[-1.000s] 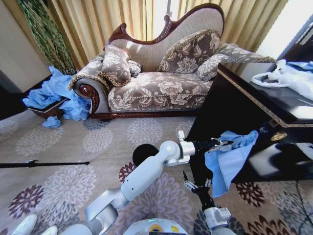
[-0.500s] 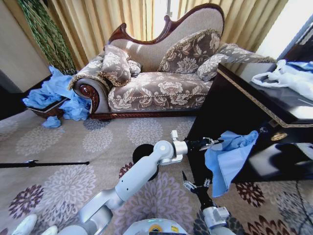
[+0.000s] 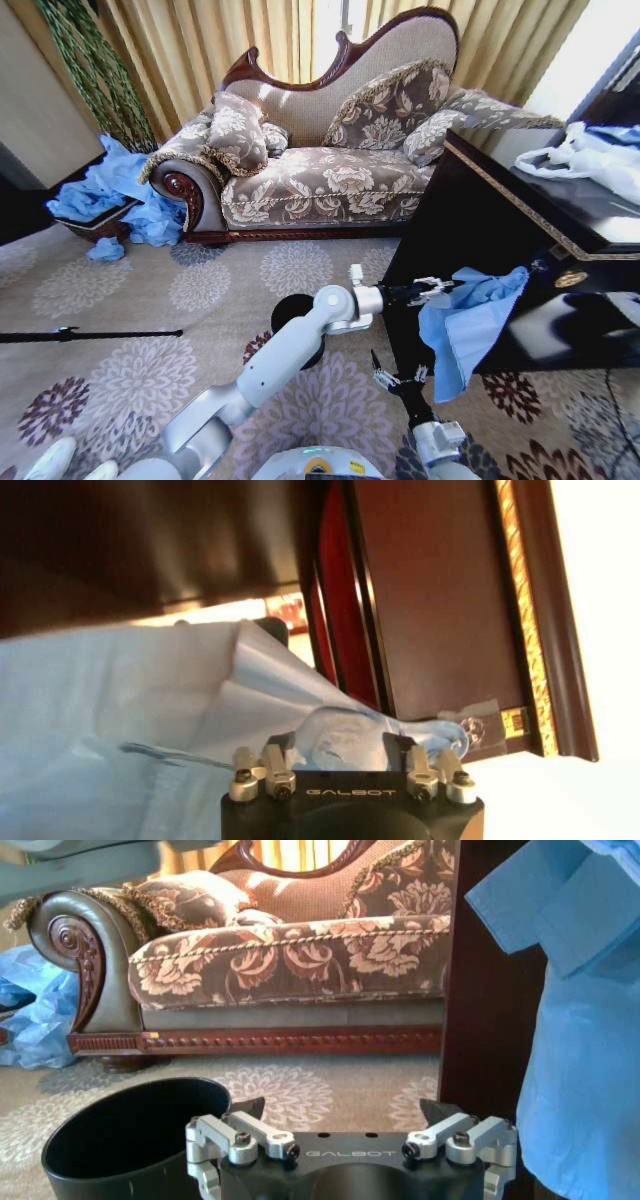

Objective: Place a garbage bag over the trash bin.

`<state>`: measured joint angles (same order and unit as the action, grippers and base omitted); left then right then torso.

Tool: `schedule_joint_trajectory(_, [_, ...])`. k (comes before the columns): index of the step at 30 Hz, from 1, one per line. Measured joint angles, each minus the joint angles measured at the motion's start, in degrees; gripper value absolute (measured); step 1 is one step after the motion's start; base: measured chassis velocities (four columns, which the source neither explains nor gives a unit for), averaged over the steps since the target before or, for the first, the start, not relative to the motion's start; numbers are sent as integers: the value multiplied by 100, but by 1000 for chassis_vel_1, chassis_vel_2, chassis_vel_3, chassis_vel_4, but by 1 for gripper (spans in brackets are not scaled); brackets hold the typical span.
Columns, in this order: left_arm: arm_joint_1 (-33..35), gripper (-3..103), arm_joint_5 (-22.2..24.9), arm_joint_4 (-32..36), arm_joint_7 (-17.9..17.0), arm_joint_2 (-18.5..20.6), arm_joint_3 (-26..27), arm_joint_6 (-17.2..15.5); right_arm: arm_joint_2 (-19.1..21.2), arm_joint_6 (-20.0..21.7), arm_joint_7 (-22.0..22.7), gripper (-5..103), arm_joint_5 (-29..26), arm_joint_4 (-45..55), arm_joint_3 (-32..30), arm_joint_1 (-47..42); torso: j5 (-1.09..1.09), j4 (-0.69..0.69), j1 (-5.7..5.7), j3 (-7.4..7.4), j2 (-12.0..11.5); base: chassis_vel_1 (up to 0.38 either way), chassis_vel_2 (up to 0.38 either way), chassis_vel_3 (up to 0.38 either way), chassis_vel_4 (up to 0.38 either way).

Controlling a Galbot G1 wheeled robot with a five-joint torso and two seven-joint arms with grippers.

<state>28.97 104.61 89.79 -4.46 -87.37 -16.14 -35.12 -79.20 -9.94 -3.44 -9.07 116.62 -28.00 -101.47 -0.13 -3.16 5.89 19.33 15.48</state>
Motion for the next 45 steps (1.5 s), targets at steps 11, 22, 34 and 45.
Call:
schedule_joint_trajectory(11, [-37,102,-28,-278,66,-232,-79,-32,-32,-16,8,100,-4,-55,-39,-30,-2,1,0,0,0,0,0,0,0])
schedule_joint_trajectory(22, [-31,73,-127,-444,208,-407,-76,-9,-4,-9,20,100,0,-57,-11,-42,-2,1,0,0,0,0,0,0,0])
schedule_joint_trajectory(34, [15,41,-169,-312,209,-308,-110,14,-68,-12,25,100,91,-82,33,-37,-2,1,0,0,0,0,0,0,0])
schedule_joint_trajectory(45, [41,10,-266,-313,275,-308,-59,51,-71,-12,27,100,122,-89,78,-51,-2,1,0,0,0,0,0,0,0])
